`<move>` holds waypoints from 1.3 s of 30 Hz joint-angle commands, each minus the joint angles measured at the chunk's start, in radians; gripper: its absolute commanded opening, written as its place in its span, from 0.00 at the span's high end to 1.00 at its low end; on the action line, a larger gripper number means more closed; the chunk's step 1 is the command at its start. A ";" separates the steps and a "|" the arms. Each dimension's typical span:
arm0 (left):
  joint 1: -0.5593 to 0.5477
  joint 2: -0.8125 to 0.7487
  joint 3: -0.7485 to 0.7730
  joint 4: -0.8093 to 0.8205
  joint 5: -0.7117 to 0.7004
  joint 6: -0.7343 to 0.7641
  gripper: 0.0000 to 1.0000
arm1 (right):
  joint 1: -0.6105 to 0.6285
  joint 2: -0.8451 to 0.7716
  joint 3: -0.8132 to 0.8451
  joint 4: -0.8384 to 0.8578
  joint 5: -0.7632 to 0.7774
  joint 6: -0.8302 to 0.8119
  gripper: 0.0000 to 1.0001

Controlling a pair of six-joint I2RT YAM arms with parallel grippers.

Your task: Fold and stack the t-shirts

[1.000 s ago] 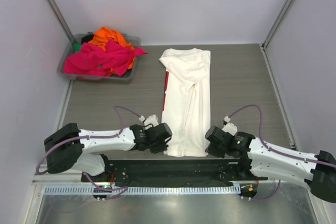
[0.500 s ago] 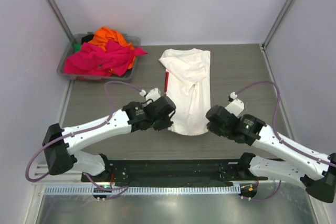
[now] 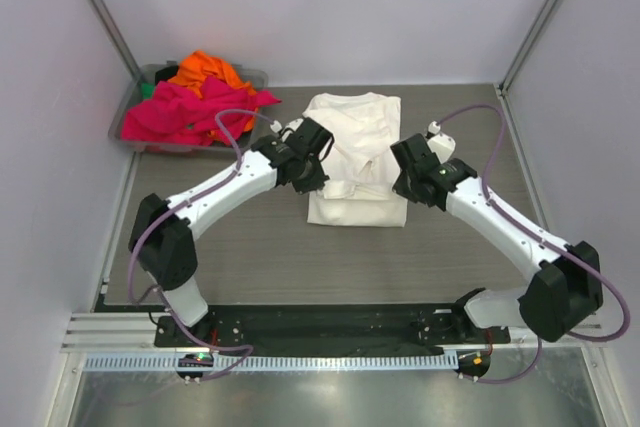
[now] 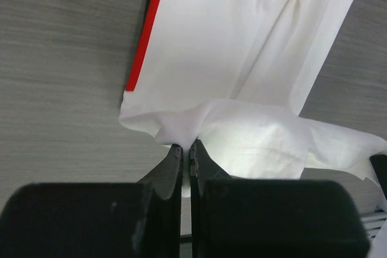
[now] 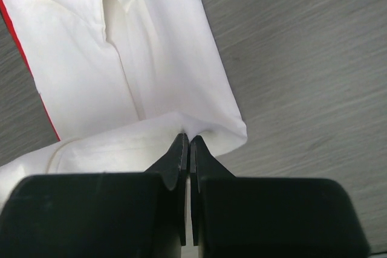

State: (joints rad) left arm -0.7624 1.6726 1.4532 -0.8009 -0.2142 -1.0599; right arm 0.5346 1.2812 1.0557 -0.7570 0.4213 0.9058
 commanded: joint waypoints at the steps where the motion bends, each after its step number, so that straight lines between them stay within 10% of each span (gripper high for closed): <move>1: 0.051 0.079 0.096 -0.003 0.054 0.098 1.00 | -0.053 0.064 0.078 0.071 -0.010 -0.102 0.99; 24: 0.230 0.522 0.459 -0.015 0.210 0.204 0.91 | -0.222 0.529 0.338 0.208 -0.133 -0.225 0.98; 29: 0.299 0.678 0.717 -0.127 0.294 0.207 0.53 | -0.274 0.703 0.574 0.127 -0.191 -0.254 0.32; 34: 0.365 0.744 1.054 -0.306 0.340 0.227 0.42 | -0.288 0.747 0.883 -0.053 -0.208 -0.294 0.27; 39: 0.365 0.474 0.741 -0.161 0.338 0.227 0.34 | -0.202 0.516 0.683 0.013 -0.260 -0.301 0.28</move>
State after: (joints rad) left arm -0.3798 2.3356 2.3054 -0.9829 0.0807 -0.8516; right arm 0.2562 1.9827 1.8187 -0.7288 0.2146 0.6342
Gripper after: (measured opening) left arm 0.658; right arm 0.723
